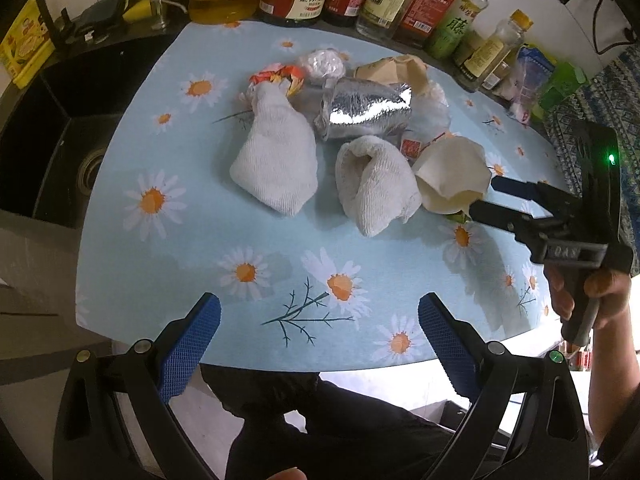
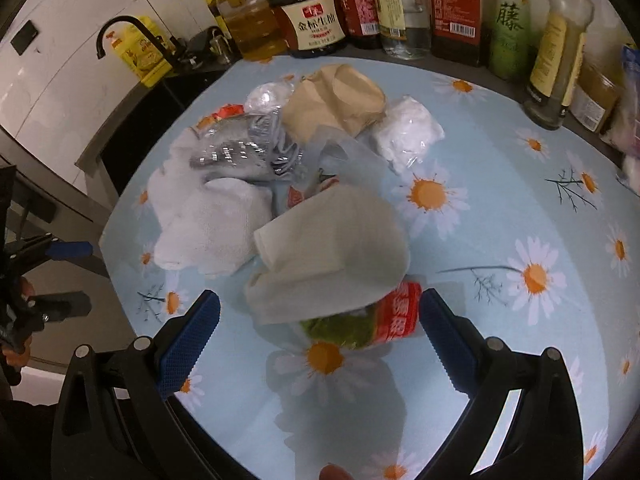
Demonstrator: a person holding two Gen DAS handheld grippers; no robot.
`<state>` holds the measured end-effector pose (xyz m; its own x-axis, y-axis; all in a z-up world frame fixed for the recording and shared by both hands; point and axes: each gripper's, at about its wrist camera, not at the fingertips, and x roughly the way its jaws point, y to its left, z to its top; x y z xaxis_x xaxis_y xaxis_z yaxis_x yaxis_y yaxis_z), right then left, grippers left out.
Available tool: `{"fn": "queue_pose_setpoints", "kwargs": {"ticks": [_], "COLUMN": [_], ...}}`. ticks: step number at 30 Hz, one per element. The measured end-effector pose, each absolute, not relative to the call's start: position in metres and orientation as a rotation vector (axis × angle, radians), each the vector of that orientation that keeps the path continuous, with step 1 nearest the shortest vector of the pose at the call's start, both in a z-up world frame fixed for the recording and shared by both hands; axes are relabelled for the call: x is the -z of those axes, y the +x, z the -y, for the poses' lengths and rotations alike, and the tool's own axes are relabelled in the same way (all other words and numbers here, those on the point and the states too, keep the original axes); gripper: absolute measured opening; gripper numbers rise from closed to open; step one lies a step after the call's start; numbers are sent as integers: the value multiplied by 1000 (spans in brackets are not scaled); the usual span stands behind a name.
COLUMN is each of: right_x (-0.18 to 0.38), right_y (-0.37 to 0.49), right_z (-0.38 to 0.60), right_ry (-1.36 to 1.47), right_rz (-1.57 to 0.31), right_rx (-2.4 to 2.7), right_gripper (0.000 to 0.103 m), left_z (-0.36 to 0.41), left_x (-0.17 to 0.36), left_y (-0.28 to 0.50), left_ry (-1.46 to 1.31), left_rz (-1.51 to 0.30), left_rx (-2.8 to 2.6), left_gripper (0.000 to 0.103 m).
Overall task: Collect trash
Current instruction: 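Grasp the white paper cup with the right tool while the left tool approaches the white towel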
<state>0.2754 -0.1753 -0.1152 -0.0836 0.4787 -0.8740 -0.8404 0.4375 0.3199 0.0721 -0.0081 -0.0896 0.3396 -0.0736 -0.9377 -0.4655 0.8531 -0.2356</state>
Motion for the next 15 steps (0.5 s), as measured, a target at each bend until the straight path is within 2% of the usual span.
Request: {"fn": "queue_pose_setpoints", "kwargs": {"ticks": [8, 10, 12, 15], "right_x": [123, 124, 124, 122], "right_y": [281, 282, 282, 280], "right_z": [160, 159, 158, 158], "right_ry": [-438, -438, -451, -454], "right_rz": [-1214, -1218, -1210, -1196], "right_rx": [-1197, -1212, -1205, -1237], "right_gripper": [98, 94, 84, 84], "left_z": [14, 16, 17, 18], "left_x": [95, 96, 97, 98], "left_y": [73, 74, 75, 76], "left_ry": [-538, -539, -540, -546], "left_rz": [-1227, -1230, -1233, -1235], "left_rx": [-300, -303, -304, -308], "left_gripper": [96, 96, 96, 96]}}
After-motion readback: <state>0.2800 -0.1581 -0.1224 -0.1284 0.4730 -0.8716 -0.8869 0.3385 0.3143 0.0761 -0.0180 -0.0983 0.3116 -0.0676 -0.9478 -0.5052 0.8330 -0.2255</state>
